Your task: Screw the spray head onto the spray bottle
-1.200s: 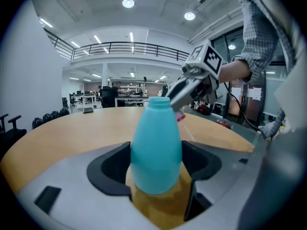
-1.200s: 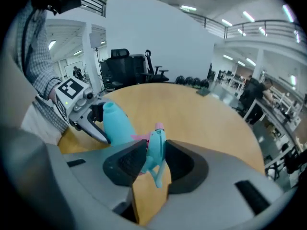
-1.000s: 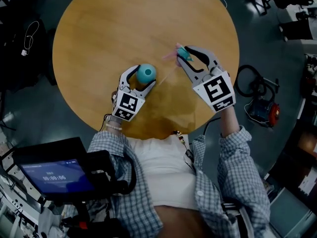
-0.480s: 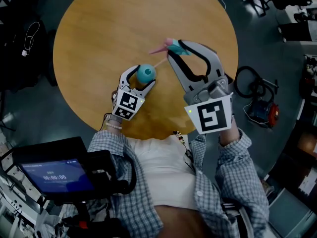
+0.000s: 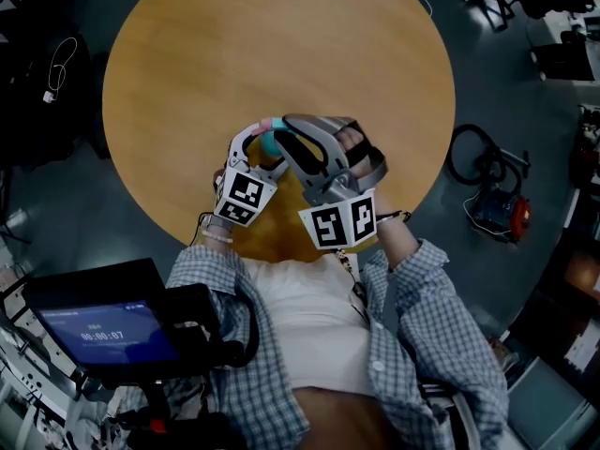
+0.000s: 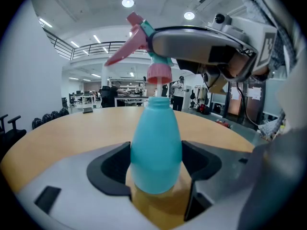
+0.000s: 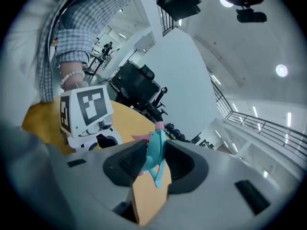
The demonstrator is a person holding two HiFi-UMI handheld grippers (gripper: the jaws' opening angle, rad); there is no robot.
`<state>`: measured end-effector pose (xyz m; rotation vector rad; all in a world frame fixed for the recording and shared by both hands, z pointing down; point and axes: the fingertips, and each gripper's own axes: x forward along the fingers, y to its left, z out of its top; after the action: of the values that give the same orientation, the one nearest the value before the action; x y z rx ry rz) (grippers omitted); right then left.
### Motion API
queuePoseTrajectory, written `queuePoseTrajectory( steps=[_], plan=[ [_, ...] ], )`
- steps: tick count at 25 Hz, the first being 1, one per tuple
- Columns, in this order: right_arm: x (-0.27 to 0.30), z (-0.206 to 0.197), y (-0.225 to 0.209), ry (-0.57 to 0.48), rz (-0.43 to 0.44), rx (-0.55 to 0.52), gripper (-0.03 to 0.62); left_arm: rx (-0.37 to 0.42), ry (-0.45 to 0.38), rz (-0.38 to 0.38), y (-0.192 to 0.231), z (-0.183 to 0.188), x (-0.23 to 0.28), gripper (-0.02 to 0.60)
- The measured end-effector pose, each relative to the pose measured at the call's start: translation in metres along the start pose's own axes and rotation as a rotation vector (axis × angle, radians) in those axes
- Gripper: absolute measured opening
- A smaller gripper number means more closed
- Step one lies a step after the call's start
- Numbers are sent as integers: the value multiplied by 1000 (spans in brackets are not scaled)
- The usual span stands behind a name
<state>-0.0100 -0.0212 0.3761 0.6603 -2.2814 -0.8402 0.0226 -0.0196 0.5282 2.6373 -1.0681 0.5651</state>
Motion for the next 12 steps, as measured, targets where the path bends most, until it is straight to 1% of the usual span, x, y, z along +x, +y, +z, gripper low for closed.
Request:
queuePoseTrajectory(
  steps=[5,10,12],
  plan=[
    [8,-6,22,10,4,-40,117,5,3,2,0,1,-2,345],
    [7,-7,24,1,-20,-28,117,4,3,-1,-1,-1,-2,345],
    [8,-4,28,-1,-14,-54,117,8,5,-1,-2,-2,-3,347]
  ],
)
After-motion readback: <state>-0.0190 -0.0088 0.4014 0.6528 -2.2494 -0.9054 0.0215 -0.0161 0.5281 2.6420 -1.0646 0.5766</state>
